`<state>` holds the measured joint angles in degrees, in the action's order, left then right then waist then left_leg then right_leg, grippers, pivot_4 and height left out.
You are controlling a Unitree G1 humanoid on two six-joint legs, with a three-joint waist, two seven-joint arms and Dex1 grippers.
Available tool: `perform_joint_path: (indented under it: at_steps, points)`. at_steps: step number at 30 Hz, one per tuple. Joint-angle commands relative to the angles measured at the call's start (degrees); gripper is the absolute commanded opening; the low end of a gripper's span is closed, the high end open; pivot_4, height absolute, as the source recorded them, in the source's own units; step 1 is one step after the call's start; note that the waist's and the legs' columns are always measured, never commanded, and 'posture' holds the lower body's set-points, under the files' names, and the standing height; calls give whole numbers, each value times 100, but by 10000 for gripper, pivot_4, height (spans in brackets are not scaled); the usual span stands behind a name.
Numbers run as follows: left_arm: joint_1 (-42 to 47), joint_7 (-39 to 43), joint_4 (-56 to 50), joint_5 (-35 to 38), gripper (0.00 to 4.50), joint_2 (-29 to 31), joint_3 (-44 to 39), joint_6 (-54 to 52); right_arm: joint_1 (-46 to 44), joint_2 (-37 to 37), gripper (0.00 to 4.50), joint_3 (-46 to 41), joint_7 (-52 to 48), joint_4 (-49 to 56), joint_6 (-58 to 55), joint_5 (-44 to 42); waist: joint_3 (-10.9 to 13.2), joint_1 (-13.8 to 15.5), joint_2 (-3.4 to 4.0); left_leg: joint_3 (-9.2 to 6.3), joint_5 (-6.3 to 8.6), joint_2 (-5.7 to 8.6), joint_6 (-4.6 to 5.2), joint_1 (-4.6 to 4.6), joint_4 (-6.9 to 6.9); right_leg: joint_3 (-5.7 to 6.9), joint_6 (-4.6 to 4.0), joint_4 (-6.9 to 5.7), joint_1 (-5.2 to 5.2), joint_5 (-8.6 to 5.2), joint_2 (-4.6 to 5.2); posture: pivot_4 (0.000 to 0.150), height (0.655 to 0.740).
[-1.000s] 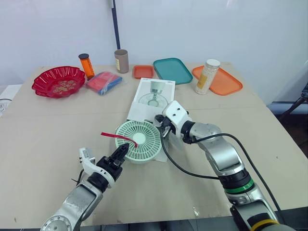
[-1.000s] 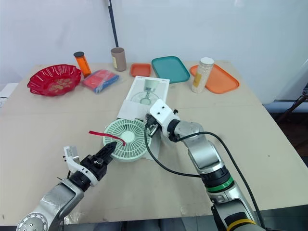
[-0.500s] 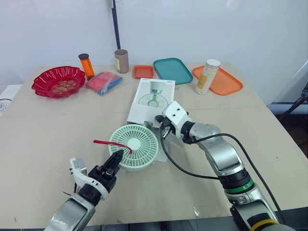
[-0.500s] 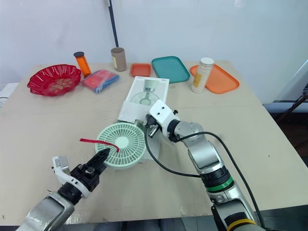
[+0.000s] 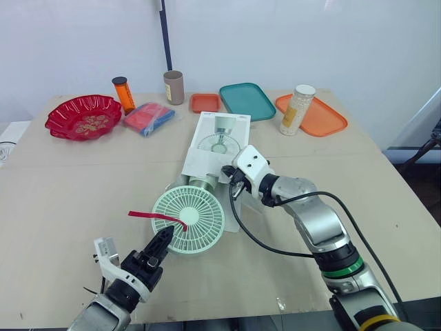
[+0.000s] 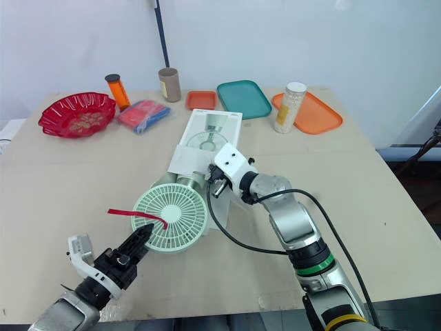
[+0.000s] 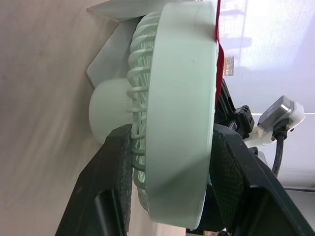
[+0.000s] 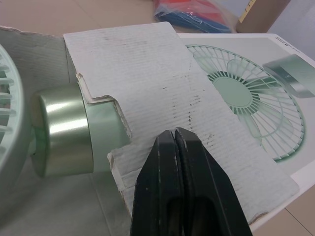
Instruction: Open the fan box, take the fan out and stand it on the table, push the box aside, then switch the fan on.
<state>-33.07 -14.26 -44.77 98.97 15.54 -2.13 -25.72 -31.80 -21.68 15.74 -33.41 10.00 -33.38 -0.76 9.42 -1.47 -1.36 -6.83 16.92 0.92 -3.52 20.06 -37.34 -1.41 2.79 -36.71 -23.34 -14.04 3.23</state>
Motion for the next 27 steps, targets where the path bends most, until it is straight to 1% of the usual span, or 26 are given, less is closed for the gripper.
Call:
perform_joint_path:
  at_steps: [1, 7, 12, 18, 27]
  points:
    - [-382, -112, -47, -184, 16989, 110, 24, 7, 152, -88, 0, 71, -30, -126, -175, 82, 0, 0, 0, 0, 1, -1, 0, 0, 0, 0, 0, 0, 0, -1, -1, 1500, 7400]
    - [-539, -146, -206, -158, 16989, 181, -41, 134, 163, -90, 0, 70, -47, -128, -152, 82, 1, 0, 1, 3, 6, -4, 0, 0, 0, 1, -2, 0, 0, -6, -2, 1500, 7400]
    - [-742, -277, -379, -146, 16989, 196, 68, 225, 128, -64, 0, 77, -50, -178, -122, 80, 1, -1, 1, 5, 8, -6, 0, 0, 0, 1, -3, 0, -1, -7, -2, 1500, 7400]
    - [-990, -280, -418, -247, 16989, 224, 176, 283, 133, -51, 0, 84, -53, -171, -129, 71, 2, -1, 1, 6, 11, -7, 0, 0, 0, 1, -3, 0, -1, -11, -3, 1500, 7400]
    - [-1202, -316, -384, -245, 16989, 336, 114, 365, 154, -45, 0, 73, -45, -144, -155, 60, 2, -2, 1, 9, 13, -11, 0, 3, 0, 1, -5, 0, 0, -12, -5, 1500, 7400]
